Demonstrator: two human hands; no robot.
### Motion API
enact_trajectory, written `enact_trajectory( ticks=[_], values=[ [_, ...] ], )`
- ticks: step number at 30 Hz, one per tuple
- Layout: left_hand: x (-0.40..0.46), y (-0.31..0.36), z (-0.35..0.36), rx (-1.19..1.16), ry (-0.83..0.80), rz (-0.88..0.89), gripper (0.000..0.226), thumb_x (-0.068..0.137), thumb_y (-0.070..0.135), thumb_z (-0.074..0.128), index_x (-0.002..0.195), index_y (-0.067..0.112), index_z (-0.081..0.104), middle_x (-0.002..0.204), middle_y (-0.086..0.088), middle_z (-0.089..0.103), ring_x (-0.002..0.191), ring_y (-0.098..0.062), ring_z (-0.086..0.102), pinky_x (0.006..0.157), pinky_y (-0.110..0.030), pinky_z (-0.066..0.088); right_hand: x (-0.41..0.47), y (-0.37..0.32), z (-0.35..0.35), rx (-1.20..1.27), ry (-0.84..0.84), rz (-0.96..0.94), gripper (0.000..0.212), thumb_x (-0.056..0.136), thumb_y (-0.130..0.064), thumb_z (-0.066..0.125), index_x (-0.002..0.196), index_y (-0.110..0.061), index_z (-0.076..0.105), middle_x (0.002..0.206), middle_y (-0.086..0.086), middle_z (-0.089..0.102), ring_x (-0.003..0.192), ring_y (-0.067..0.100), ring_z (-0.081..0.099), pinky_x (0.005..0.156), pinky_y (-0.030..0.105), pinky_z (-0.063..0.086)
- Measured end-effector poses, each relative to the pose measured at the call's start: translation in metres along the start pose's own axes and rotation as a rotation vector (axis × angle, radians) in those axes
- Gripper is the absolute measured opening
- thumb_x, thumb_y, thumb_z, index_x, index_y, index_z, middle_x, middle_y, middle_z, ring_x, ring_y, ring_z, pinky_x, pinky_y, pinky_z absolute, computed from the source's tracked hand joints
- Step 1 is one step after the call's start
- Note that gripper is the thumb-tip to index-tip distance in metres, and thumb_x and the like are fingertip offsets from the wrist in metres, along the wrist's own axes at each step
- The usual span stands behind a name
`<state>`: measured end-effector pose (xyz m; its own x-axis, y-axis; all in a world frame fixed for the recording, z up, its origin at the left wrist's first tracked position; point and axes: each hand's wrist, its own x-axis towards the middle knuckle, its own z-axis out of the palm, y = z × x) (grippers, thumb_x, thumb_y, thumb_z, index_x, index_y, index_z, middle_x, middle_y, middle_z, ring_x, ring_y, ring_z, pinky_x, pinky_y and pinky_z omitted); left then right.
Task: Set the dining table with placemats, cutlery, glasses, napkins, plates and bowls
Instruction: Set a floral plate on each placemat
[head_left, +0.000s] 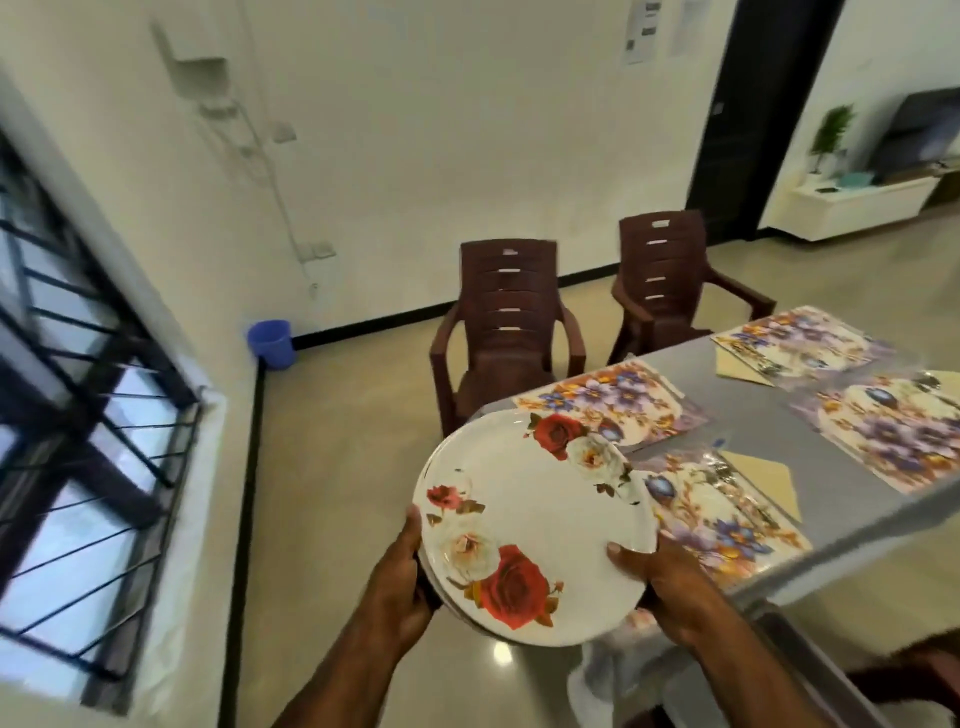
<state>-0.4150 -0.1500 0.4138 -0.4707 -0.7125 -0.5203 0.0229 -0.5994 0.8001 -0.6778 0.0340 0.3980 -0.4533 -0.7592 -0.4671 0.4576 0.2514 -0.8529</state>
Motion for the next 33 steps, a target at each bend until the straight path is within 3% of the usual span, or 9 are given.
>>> enact_trajectory(
  ticks=[3,6,8,14,17,21,25,29,33],
  values=[
    [-0.013,0.024,-0.06,0.009,-0.023,0.002,0.049,0.104,0.051,0.054,0.128,0.014,0.075,0.13,-0.019,0.072,0.121,-0.043,0.068,0.099,-0.061,0.055,0.006,-0.002,0.045,-0.083,-0.004,-0.065,0.064,0.076,-0.01,0.084,0.135,-0.019,0.06,0.121,0.011,0.076,0.108,0.036,0.074,0.091,0.057,0.06],
    [-0.021,0.042,-0.108,0.009,-0.077,0.013,0.042,0.102,0.035,0.06,0.127,0.005,0.074,0.133,-0.024,0.069,0.126,-0.048,0.063,0.105,-0.067,0.05,0.009,-0.011,0.083,-0.101,0.009,-0.075,0.058,0.084,-0.003,0.079,0.126,-0.037,0.06,0.112,0.002,0.079,0.1,0.031,0.077,0.076,0.049,0.064],
    [-0.026,0.049,-0.125,0.016,-0.101,0.02,0.04,0.099,0.029,0.063,0.128,0.003,0.073,0.132,-0.025,0.069,0.124,-0.048,0.064,0.105,-0.067,0.05,0.009,-0.019,0.1,-0.134,0.012,-0.086,0.058,0.087,-0.001,0.077,0.127,-0.04,0.058,0.11,0.002,0.078,0.097,0.032,0.077,0.072,0.047,0.064],
    [-0.029,0.062,-0.151,-0.005,-0.153,0.041,0.038,0.099,0.021,0.064,0.132,0.002,0.069,0.128,-0.027,0.07,0.113,-0.046,0.069,0.098,-0.062,0.056,0.015,-0.028,0.129,-0.228,0.087,-0.048,0.058,0.089,-0.005,0.076,0.137,-0.031,0.055,0.121,0.009,0.073,0.104,0.038,0.074,0.087,0.059,0.061],
    [-0.028,0.067,-0.153,-0.01,-0.192,0.036,0.035,0.097,0.015,0.064,0.127,-0.001,0.071,0.125,-0.029,0.07,0.108,-0.044,0.071,0.089,-0.055,0.062,0.019,-0.034,0.127,-0.236,0.067,0.007,0.057,0.092,-0.009,0.076,0.141,-0.029,0.055,0.117,0.01,0.077,0.1,0.038,0.076,0.087,0.061,0.061],
    [-0.019,0.055,-0.146,0.053,-0.108,0.016,0.032,0.098,0.009,0.067,0.128,-0.003,0.069,0.12,-0.027,0.073,0.105,-0.043,0.072,0.09,-0.055,0.061,0.015,-0.032,0.118,-0.217,0.147,0.041,0.046,0.09,-0.016,0.078,0.132,-0.019,0.06,0.107,0.012,0.079,0.095,0.039,0.077,0.09,0.062,0.059],
    [-0.013,0.036,-0.14,-0.013,-0.088,-0.04,0.032,0.097,0.007,0.068,0.126,-0.005,0.068,0.119,-0.028,0.073,0.106,-0.044,0.073,0.087,-0.055,0.062,0.008,-0.035,0.108,-0.206,0.294,0.023,0.059,0.081,-0.018,0.087,0.131,-0.025,0.057,0.116,0.014,0.073,0.094,0.041,0.076,0.083,0.065,0.06],
    [-0.011,0.019,-0.132,-0.119,-0.105,-0.081,0.038,0.09,0.007,0.069,0.125,-0.007,0.068,0.12,-0.031,0.072,0.103,-0.045,0.074,0.082,-0.055,0.064,-0.002,-0.047,0.104,-0.512,0.414,-0.046,0.043,0.083,-0.025,0.087,0.118,-0.018,0.063,0.11,0.01,0.071,0.09,0.035,0.074,0.078,0.054,0.064],
    [-0.007,0.007,-0.126,-0.158,-0.115,-0.077,0.036,0.092,0.006,0.07,0.126,-0.006,0.068,0.12,-0.032,0.071,0.107,-0.048,0.072,0.087,-0.059,0.062,-0.004,-0.055,0.099,-0.687,0.516,-0.062,0.029,0.08,-0.022,0.089,0.1,-0.009,0.072,0.103,0.012,0.074,0.086,0.031,0.071,0.089,0.054,0.061]
  ],
)
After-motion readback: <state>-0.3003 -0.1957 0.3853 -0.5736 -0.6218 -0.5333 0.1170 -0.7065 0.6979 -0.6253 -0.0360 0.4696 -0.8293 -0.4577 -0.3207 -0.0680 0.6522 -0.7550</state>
